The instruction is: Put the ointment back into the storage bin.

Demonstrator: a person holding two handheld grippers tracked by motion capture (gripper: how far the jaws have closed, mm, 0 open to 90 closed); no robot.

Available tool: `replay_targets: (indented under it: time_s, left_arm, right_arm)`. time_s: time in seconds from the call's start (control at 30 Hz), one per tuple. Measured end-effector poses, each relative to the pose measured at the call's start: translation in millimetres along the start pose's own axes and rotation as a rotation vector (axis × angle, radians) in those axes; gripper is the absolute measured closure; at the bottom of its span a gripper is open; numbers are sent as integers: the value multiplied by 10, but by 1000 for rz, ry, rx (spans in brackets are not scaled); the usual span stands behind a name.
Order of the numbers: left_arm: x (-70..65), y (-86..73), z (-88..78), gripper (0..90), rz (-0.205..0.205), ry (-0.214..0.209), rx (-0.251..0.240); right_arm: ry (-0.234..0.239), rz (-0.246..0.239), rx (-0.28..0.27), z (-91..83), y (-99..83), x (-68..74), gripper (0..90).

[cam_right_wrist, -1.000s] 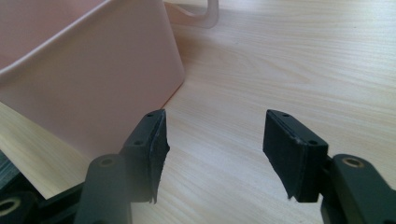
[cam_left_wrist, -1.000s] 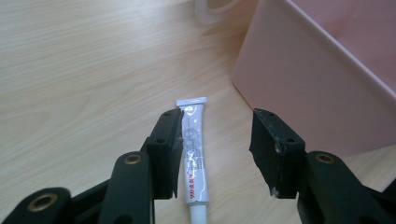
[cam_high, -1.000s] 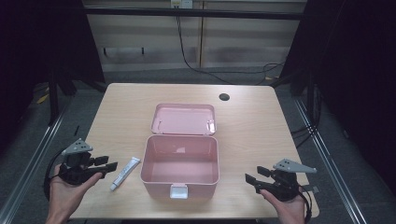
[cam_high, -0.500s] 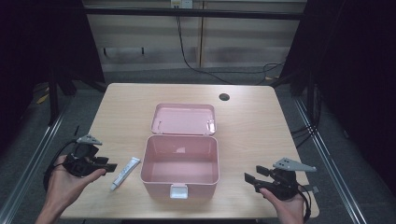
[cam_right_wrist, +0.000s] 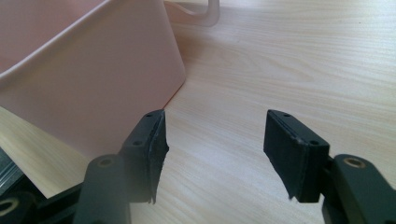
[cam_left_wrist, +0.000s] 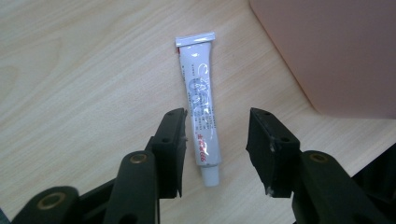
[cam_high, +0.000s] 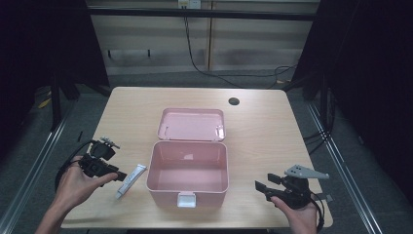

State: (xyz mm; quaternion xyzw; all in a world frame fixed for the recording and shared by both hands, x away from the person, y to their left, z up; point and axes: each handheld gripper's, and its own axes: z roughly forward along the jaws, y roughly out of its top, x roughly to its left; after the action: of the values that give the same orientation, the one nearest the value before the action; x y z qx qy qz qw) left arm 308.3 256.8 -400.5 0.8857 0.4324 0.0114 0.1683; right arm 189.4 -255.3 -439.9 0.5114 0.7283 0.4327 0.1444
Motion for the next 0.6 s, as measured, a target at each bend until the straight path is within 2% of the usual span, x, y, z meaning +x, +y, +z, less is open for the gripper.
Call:
replay_targets:
  time_s: [0.07,0.2,0.33,0.47,0.5,0.57,0.6]
  left_arm:
    - [0,22,44,590,-10,2,31]
    - [26,64,121,591,-4,7,72]
    - [53,129,177,605,6,35,114]
    - [64,196,263,621,36,28,146]
    - [64,200,288,629,25,29,146]
    - [84,214,320,629,37,28,174]
    - [83,216,345,629,22,30,172]
  right_arm:
    - [-1,0,0,0,0,0,389]
    - [-2,0,2,3,1,-1,388]
    - [0,1,5,8,3,4,386]
    - [0,1,9,12,2,2,383]
    - [-3,0,10,10,0,2,382]
    - [-2,2,11,11,-1,0,382]
    - [-2,2,12,11,-1,0,382]
